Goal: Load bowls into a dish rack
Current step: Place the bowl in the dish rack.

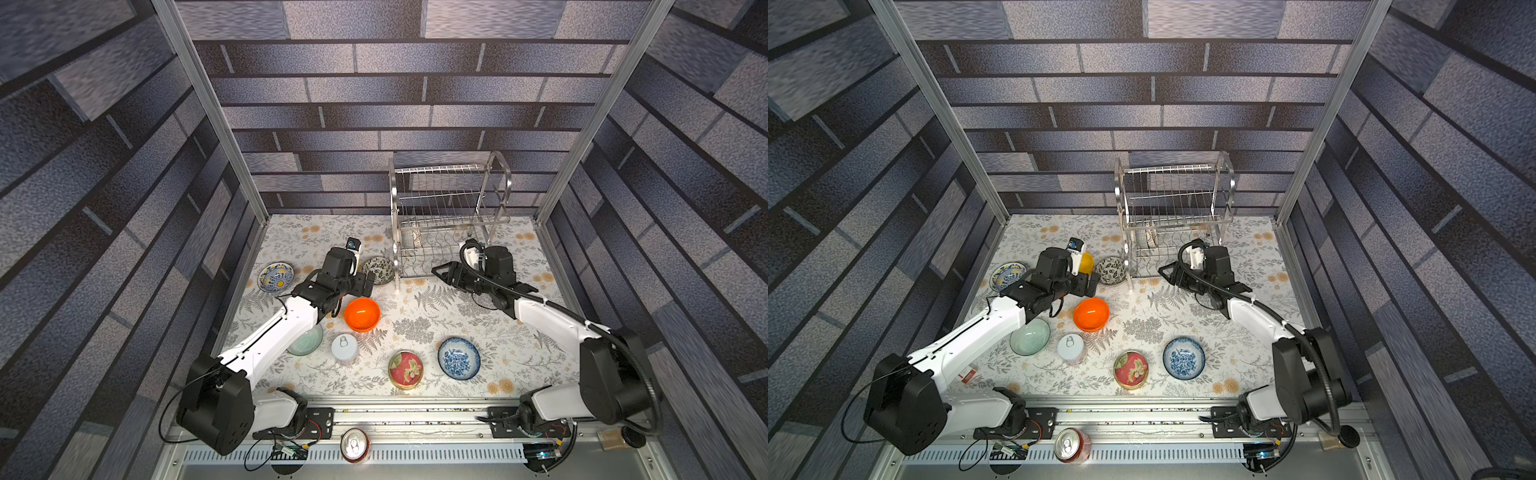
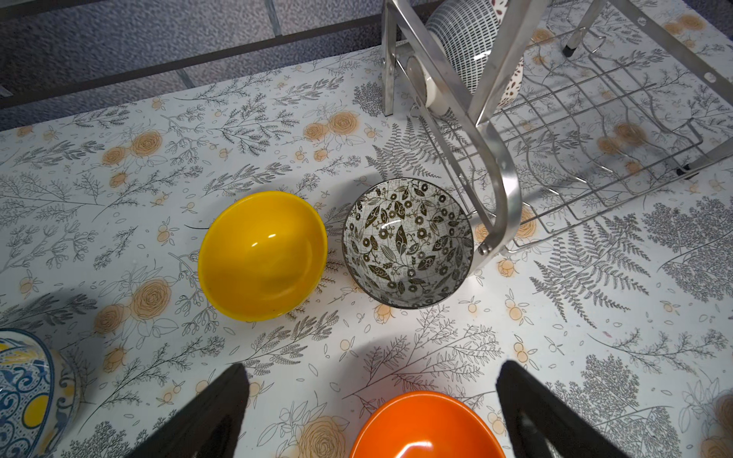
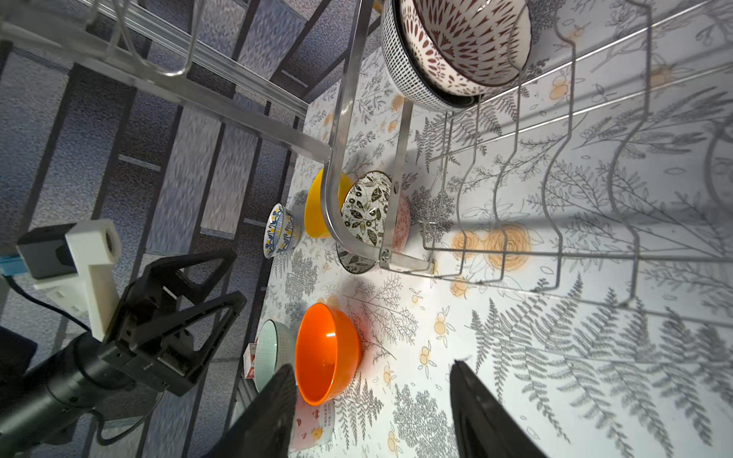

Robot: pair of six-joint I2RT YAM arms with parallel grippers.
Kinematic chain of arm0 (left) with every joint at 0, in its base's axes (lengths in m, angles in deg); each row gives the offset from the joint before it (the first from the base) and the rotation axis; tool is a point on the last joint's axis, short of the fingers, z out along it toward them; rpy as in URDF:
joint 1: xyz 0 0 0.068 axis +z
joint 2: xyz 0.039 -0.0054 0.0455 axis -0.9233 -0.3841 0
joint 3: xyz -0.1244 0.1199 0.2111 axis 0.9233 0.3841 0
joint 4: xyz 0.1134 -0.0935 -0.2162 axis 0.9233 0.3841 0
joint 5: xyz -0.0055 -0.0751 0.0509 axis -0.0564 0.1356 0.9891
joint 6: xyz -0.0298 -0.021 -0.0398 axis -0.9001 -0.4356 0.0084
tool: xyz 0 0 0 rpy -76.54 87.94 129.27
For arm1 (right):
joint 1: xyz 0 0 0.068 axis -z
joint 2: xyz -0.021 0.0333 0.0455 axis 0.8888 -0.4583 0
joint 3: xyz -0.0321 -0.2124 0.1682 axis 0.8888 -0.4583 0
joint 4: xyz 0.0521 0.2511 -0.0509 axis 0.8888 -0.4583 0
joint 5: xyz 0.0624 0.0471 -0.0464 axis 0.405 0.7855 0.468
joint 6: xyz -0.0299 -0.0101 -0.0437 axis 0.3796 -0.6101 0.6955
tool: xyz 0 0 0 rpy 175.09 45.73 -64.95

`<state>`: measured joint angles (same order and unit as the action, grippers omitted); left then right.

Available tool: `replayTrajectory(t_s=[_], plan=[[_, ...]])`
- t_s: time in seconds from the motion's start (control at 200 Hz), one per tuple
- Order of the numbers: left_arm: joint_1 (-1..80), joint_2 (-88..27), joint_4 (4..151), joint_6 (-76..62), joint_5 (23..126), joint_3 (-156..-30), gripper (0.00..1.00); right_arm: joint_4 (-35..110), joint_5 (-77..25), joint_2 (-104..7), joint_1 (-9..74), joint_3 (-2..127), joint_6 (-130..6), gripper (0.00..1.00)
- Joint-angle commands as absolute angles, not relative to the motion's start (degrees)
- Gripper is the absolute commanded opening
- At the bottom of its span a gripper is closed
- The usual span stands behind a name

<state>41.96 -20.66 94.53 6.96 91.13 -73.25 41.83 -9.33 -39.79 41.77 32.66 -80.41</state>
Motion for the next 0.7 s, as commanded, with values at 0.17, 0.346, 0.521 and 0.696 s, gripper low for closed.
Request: replayTrajectory(t_s=[0.17, 0.346, 0.521, 0.696], plan=[[42.1, -19.9, 96.4, 5.79, 91.29, -75.21, 1.0, 9.73, -28.55, -29.82, 34.19, 34.86, -71.4, 0.61], [42.01, -19.97, 96.77, 5.87, 91.49, -75.31, 1.0, -3.14, -36.92, -25.31, 28.67, 36.54, -73.17, 0.61], [42.01, -20.09, 96.76, 5.87, 91.35, -75.32, 1.0, -8.5, -41.75, -21.32, 22.47, 34.21, -78.78, 0.6], [42.01, -20.64, 97.01, 5.61, 90.79, -75.64, 1.0, -11.27, -46.56, -21.99, 14.91, 34.51, -82.45, 0.59]])
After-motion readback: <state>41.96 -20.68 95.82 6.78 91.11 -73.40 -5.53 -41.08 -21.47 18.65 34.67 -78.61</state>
